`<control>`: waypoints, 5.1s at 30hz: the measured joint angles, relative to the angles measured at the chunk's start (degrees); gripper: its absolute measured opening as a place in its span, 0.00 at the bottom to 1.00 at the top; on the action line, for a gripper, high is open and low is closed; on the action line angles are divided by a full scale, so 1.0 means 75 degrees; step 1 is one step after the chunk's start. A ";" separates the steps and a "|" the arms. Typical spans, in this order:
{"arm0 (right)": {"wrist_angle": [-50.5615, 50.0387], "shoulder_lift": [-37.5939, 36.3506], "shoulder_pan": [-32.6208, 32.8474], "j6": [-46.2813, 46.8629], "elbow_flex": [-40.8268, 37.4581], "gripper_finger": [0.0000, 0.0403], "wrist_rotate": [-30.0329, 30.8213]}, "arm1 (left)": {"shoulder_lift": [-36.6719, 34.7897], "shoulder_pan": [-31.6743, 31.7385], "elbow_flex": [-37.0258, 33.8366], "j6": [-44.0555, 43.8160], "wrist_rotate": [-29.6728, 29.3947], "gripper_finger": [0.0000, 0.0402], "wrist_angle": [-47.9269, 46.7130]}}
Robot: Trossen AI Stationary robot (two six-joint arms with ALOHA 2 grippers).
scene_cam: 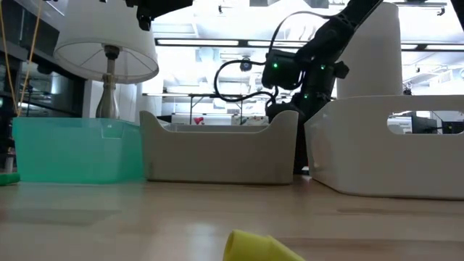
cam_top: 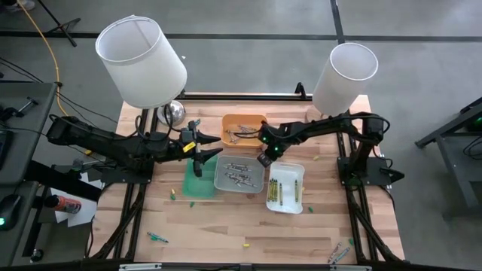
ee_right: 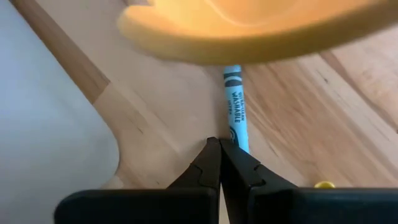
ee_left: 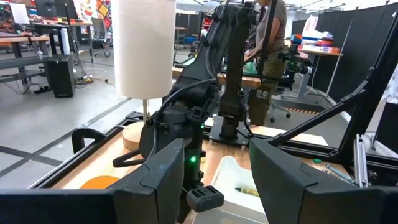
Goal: Sort crayons
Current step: Put the blue crayon into the light blue bin
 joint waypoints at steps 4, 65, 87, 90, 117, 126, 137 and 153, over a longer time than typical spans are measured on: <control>-0.0007 -0.0003 -0.0009 -0.0039 0.0000 0.00 0.0089 | 0.0000 0.0000 0.0000 -0.0001 0.0000 0.42 0.0000; -0.0175 -0.0295 -0.1565 -1.0826 -0.0003 0.39 0.0541 | 0.0000 -0.0002 -0.0003 -0.0346 -0.0396 0.42 -0.0192; -0.0601 0.0050 -0.1278 -0.9855 0.0026 0.03 0.1007 | 0.0000 -0.0003 -0.0003 -0.0612 -0.0402 0.42 -0.0495; -0.0662 0.0041 -0.1150 -0.9636 0.0026 0.05 0.1094 | 0.0000 -0.0003 -0.0003 -0.0612 -0.0401 0.42 -0.0498; -0.0418 -0.4437 0.0908 -0.4144 -0.0015 0.00 0.1753 | 0.0000 -0.0003 -0.0003 -0.0240 -0.0396 0.42 -0.0502; 0.3652 -0.4161 0.2451 -0.2787 -0.0671 0.00 0.3279 | 0.0000 -0.0002 -0.0003 -0.0190 -0.0396 0.42 -0.0483; 0.7033 -0.2603 0.2856 -0.3067 -0.0363 0.00 0.3928 | 0.0623 -0.0003 0.0078 0.1512 0.0110 0.42 0.1742; 0.6930 -0.2087 0.2955 -0.3418 0.0073 0.00 0.3274 | 0.1292 0.0009 0.0698 0.1194 0.0096 0.42 0.1768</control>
